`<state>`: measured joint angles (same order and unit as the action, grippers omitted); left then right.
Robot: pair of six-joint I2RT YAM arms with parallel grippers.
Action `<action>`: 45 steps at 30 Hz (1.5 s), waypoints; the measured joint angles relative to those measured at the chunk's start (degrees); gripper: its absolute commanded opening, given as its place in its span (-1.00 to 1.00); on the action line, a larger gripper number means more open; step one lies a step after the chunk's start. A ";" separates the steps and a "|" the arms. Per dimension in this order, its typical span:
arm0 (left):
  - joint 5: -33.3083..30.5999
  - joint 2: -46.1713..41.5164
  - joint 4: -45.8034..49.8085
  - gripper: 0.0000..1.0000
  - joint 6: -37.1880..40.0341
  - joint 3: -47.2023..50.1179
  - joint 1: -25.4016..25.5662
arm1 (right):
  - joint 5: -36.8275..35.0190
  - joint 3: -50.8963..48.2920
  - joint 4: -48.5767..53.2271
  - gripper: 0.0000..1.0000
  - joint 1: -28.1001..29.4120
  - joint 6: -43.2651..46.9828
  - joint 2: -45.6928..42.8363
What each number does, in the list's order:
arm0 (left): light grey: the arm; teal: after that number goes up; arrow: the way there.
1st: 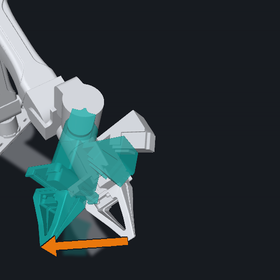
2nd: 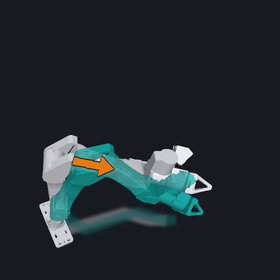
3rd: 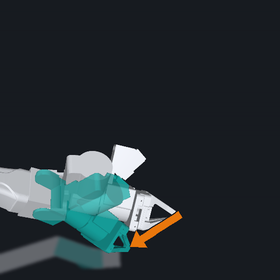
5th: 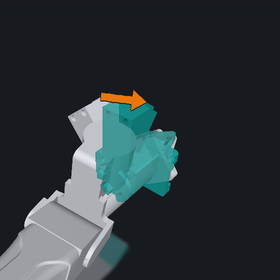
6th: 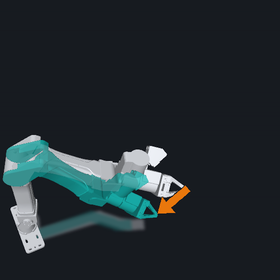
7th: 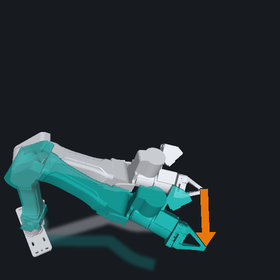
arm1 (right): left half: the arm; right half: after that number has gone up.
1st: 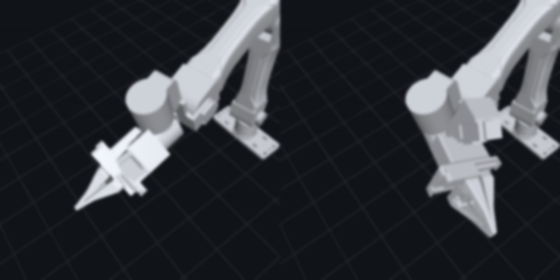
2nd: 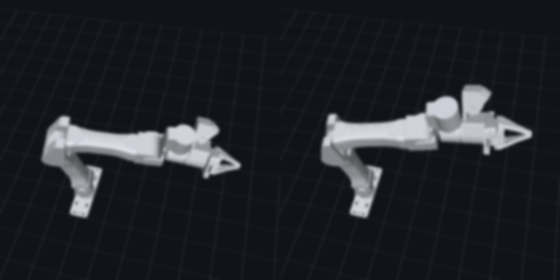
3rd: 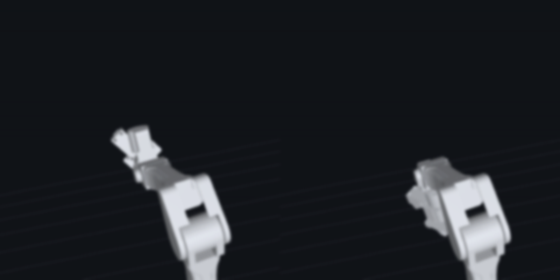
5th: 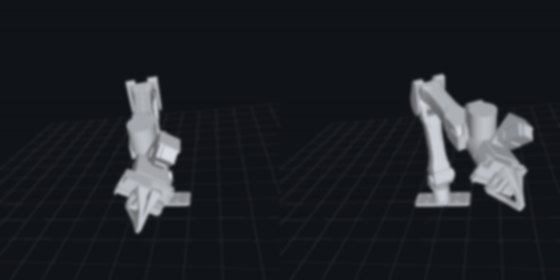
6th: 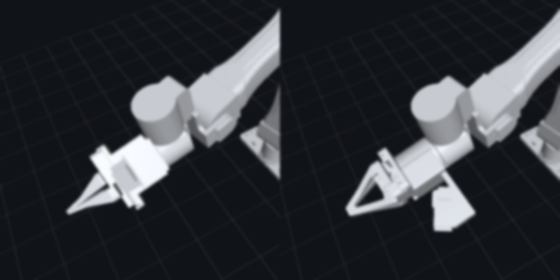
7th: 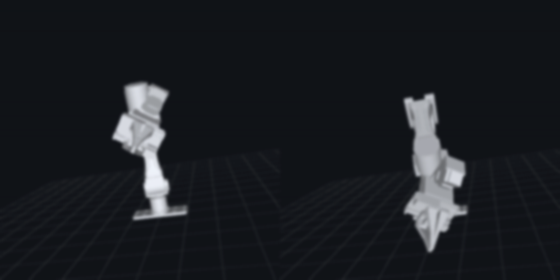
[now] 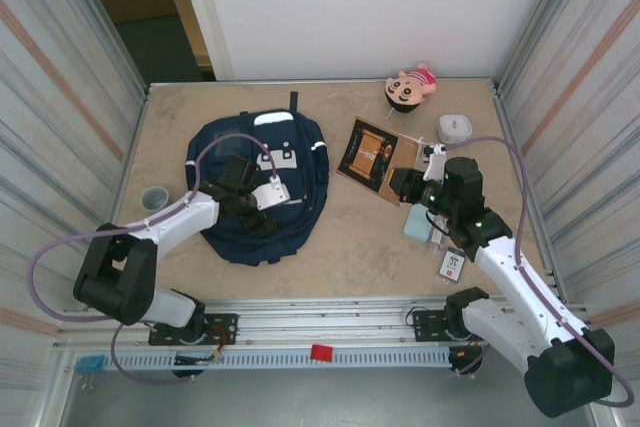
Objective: Pack books, pencil case, and school supplies into a backpack
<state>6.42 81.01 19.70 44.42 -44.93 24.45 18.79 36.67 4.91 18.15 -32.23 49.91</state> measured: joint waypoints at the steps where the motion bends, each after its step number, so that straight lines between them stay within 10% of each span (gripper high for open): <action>1: 0.48 -0.44 0.02 0.92 0.24 0.09 -0.13 | 0.00 0.00 0.04 -0.99 0.00 0.07 0.04; 12: -4.59 -2.78 -1.20 -0.95 -1.62 2.62 0.24 | -1.18 0.13 0.55 -1.00 -0.04 0.96 1.49; 20: -6.67 -14.29 -1.51 -1.00 -20.76 0.98 7.04 | -5.38 1.88 4.55 -1.00 -6.32 -5.68 5.77; 30: -13.90 -8.46 5.35 -1.00 -49.77 -14.43 16.15 | -6.38 4.11 8.59 -1.00 -8.81 -10.99 10.36; 45: -15.52 -6.10 7.41 -1.00 -63.54 -21.84 13.88 | -5.31 3.87 14.64 -1.00 -9.14 -16.79 -2.21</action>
<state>-9.10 74.91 27.11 -19.11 -66.76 38.33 13.47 40.53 19.55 9.02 -49.01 47.70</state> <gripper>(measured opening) 0.068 0.163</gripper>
